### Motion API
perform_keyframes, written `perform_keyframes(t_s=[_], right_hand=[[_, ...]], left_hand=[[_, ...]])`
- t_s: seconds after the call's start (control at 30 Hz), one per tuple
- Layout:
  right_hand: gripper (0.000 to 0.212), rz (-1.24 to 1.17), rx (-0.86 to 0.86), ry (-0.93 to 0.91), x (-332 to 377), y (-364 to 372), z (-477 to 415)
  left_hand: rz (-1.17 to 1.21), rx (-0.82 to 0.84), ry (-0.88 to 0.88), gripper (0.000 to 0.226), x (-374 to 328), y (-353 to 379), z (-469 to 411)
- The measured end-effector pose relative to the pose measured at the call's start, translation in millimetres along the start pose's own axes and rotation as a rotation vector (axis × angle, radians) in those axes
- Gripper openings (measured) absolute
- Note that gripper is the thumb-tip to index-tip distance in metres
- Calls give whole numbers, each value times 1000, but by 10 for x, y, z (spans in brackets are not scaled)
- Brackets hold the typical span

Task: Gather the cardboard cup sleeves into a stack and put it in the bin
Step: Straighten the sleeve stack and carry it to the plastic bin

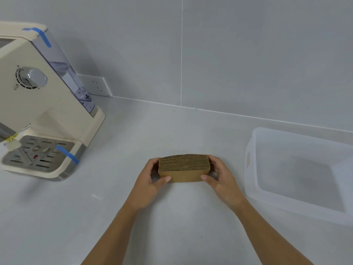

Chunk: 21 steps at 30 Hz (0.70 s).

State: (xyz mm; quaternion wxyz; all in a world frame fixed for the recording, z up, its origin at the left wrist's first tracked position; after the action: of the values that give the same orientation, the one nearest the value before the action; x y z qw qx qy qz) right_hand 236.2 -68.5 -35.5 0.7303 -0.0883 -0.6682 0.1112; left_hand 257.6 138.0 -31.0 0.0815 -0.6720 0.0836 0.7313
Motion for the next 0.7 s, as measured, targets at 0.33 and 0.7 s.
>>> perform_keyframes(t_s=[0.33, 0.7], right_hand=[[50, -38, -113, 38, 138, 0, 34], [48, -46, -217, -177, 984, -368, 62]], left_hand=[[14, -40, 28, 42, -113, 10, 28], [17, -65, 238, 45, -1025, 166, -75]])
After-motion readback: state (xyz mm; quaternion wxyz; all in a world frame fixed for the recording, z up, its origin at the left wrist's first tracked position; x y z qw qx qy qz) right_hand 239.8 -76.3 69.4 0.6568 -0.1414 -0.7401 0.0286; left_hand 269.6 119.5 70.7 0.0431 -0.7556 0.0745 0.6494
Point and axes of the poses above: each hand's wrist, its own z-axis away from the middle knuckle, its own y-axis out of the palm, x = y × z, the point moved 6 cm from there along -z, towards the middle knuckle, and after that the axes turned 11 degrees about z, right-handed, at the moved point
